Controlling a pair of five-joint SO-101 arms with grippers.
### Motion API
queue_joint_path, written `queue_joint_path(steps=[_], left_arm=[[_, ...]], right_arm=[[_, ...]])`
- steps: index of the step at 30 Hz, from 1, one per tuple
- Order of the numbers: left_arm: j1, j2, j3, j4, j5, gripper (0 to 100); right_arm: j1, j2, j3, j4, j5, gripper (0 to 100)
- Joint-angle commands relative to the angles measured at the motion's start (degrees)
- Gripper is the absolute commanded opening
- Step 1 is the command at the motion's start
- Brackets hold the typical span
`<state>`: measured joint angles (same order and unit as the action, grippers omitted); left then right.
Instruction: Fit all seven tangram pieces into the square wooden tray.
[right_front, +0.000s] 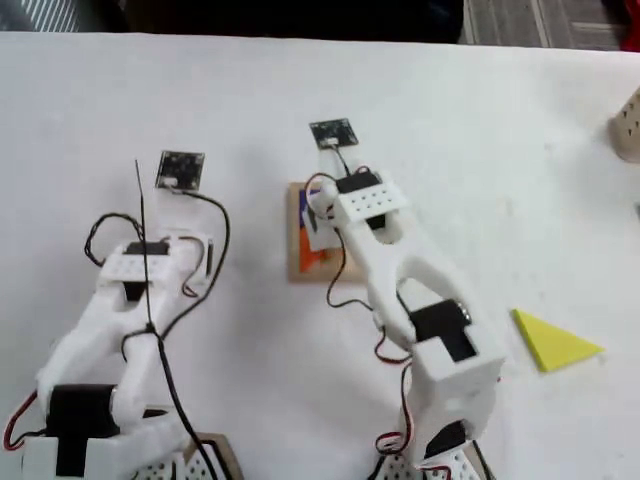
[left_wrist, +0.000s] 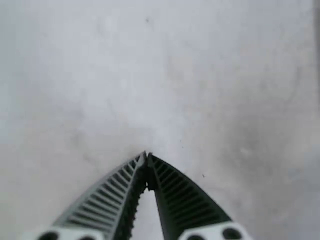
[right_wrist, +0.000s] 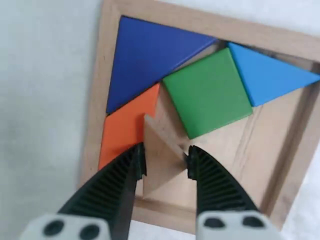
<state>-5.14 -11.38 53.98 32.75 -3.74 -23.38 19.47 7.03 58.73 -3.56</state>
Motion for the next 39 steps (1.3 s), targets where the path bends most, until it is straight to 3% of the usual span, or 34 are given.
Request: queue_joint_path(steps=[1,7,11,18,20,25,30,39], left_arm=[[-0.57,-2.51,-1.67,-0.79,0.0,2],[-0.48,-2.51,-1.67,-0.79,0.0,2],[-0.4,-2.51,-1.67,-0.79,0.0,2],[-0.4,-2.51,-1.67,-0.79,-0.09,2],[-0.4,-2.51,-1.67,-0.79,-0.09,2],[-0.4,-2.51,-1.67,-0.79,-0.09,2],[-0.4,-2.51,-1.58,-0.79,-0.09,2],[-0.4,-2.51,-1.58,-0.7,-0.09,2]], right_arm=[[0.57,1.98,-7.21,5.32,1.41,9.3],[-0.48,4.35,-13.45,11.12,1.32,23.7],[-0.57,3.74,-15.12,11.74,1.41,24.1],[0.22,0.84,-19.16,21.41,1.49,23.9],[1.27,-0.04,-17.76,23.43,1.49,20.6],[4.26,-0.84,-8.97,19.03,1.49,1.7],[6.2,-0.4,-5.71,16.04,1.49,1.5],[1.45,-0.22,-2.81,7.08,1.14,1.9]])
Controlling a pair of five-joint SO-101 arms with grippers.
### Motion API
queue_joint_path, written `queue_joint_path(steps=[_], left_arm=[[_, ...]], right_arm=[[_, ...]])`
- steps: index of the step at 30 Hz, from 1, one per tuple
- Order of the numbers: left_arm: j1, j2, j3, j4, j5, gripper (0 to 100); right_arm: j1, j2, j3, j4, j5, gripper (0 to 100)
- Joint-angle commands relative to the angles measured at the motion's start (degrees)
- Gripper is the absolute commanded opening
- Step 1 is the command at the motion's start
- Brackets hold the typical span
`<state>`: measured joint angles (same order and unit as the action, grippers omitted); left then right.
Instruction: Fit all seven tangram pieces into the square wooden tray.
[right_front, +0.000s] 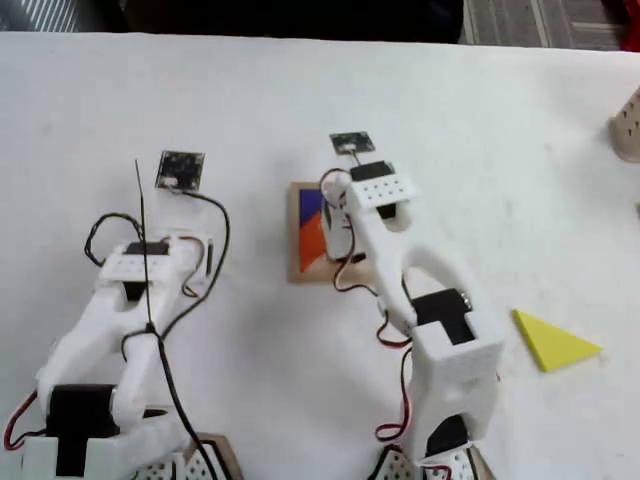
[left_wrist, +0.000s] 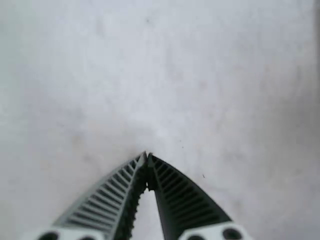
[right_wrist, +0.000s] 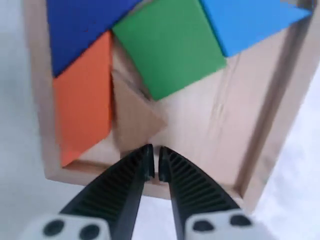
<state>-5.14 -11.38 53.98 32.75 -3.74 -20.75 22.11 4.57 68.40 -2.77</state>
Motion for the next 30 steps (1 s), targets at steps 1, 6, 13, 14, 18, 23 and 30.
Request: queue_joint_path(steps=[1,6,13,14,18,23,30], left_arm=[[-0.4,-2.51,-1.58,-0.7,-0.09,2],[-0.4,-2.51,-1.58,-0.7,-0.09,2],[-0.4,-2.51,-1.58,-0.7,-0.09,2],[-0.4,-2.51,-1.58,-0.7,-0.09,2],[-0.4,-2.51,-1.67,-0.7,-0.09,2],[-0.4,-2.51,-1.67,-0.7,-0.09,2],[-0.4,-2.51,-1.49,-0.7,-0.09,2]], right_arm=[[-1.36,-2.86,-0.44,-3.38,0.35,2.0],[-0.92,-2.95,-0.53,-8.92,0.44,2.1],[-0.13,-6.46,-1.05,-5.14,0.79,2.1],[-0.22,-7.78,-1.41,-3.3,0.79,2.1],[-0.04,-14.46,-1.32,4.09,3.96,1.8],[6.81,-21.14,1.05,11.47,6.51,1.8],[22.11,-29.76,12.22,12.44,18.2,1.9]])
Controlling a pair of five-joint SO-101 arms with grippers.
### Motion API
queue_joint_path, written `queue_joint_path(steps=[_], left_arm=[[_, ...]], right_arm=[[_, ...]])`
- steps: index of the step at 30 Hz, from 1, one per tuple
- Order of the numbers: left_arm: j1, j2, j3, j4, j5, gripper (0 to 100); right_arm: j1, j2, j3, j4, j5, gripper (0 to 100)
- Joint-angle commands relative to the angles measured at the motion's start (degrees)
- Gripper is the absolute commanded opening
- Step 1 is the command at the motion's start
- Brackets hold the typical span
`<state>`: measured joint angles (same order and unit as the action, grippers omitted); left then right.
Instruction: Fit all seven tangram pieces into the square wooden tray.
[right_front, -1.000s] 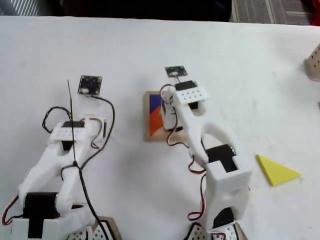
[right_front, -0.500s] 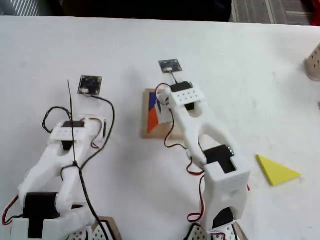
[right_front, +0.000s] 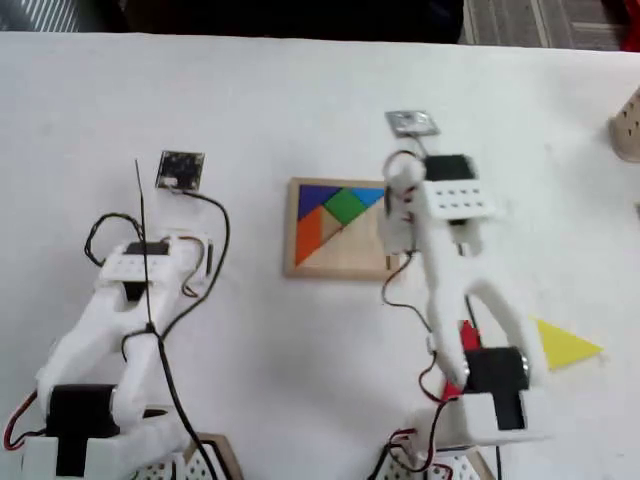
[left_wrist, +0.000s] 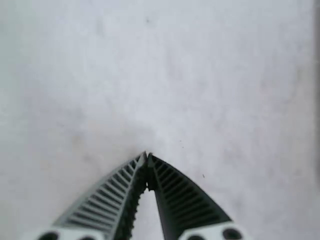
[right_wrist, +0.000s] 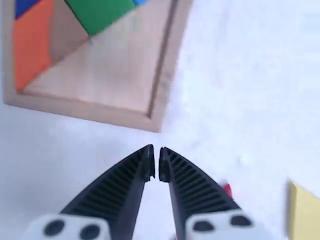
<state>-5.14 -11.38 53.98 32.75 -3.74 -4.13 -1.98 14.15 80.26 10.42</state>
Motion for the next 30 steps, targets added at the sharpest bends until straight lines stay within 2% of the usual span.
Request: queue_joint_path(steps=[1,7,11,18,20,23,25,30], left_arm=[[-0.4,-2.51,-1.49,-0.7,-0.09,2],[-0.31,-2.51,-1.41,-0.62,-0.09,2],[-0.31,-2.51,-1.41,0.0,-0.09,2],[-0.31,-2.51,-1.49,0.62,-0.09,2],[-0.31,-2.51,-1.49,0.62,-0.09,2],[-0.31,-2.51,-1.49,0.97,-0.09,2],[-0.31,-2.51,-1.49,0.97,-0.09,2],[-0.31,-2.51,-1.49,0.97,-0.09,2]], right_arm=[[7.43,-7.08,4.48,0.48,6.51,1.9],[17.89,-17.27,17.85,-3.74,17.32,2.2],[25.89,-26.07,26.46,-7.08,27.87,2.3],[38.99,-36.7,33.05,-9.71,38.59,20.0],[41.89,-36.97,33.76,-11.12,39.82,21.2],[46.37,-36.97,35.43,-14.2,39.74,21.1],[48.66,-36.97,36.84,-15.52,36.66,21.2],[52.09,-36.97,39.47,-19.47,18.46,21.3]])
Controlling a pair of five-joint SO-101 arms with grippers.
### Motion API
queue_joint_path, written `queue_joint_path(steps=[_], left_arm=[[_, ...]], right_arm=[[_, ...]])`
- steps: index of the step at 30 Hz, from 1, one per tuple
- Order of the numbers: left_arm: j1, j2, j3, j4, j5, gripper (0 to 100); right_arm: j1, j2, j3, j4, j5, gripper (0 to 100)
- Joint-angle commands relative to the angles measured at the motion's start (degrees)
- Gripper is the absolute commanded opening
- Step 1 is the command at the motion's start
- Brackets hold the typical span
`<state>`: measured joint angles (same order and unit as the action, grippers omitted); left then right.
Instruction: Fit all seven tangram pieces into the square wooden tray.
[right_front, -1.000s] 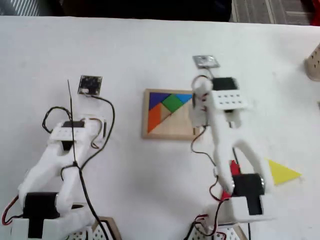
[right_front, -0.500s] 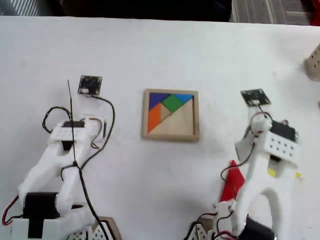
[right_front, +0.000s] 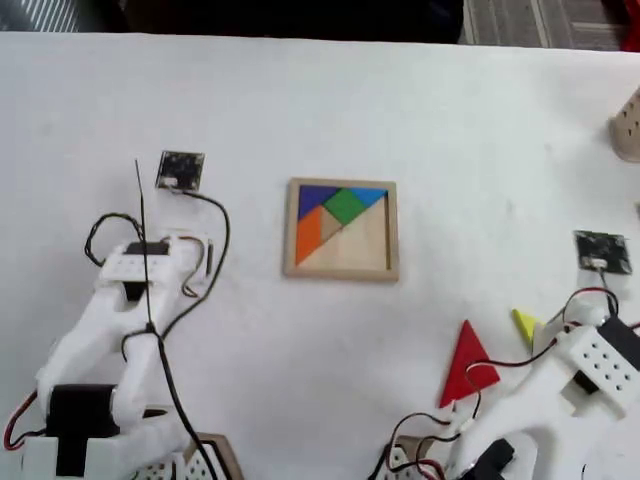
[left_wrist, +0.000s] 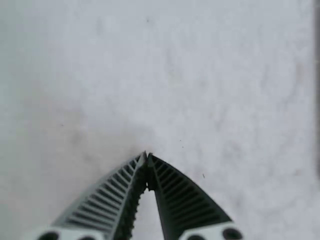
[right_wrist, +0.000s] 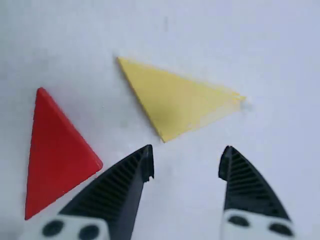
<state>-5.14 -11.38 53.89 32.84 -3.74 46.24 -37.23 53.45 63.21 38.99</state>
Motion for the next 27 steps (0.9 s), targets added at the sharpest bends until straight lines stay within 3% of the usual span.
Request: queue_joint_path(steps=[1,8,14,22,27], left_arm=[[-0.31,-2.51,-1.41,0.88,-0.09,2],[-0.31,-2.51,-1.41,0.88,-0.09,2],[-0.31,-2.51,-1.41,0.88,-0.09,2],[-0.22,-2.51,-1.41,0.88,-0.09,2],[-0.22,-2.51,-1.41,0.88,-0.09,2]], right_arm=[[1.8,-1.71,0.79,-2.68,-13.71,21.4],[1.27,-1.71,5.45,-5.93,-26.55,21.4],[1.19,0.22,4.48,-7.52,-43.87,21.6],[-4.7,20.7,-9.58,-6.99,-52.84,22.1],[-5.23,34.68,-21.89,-2.77,-53.45,33.5]])
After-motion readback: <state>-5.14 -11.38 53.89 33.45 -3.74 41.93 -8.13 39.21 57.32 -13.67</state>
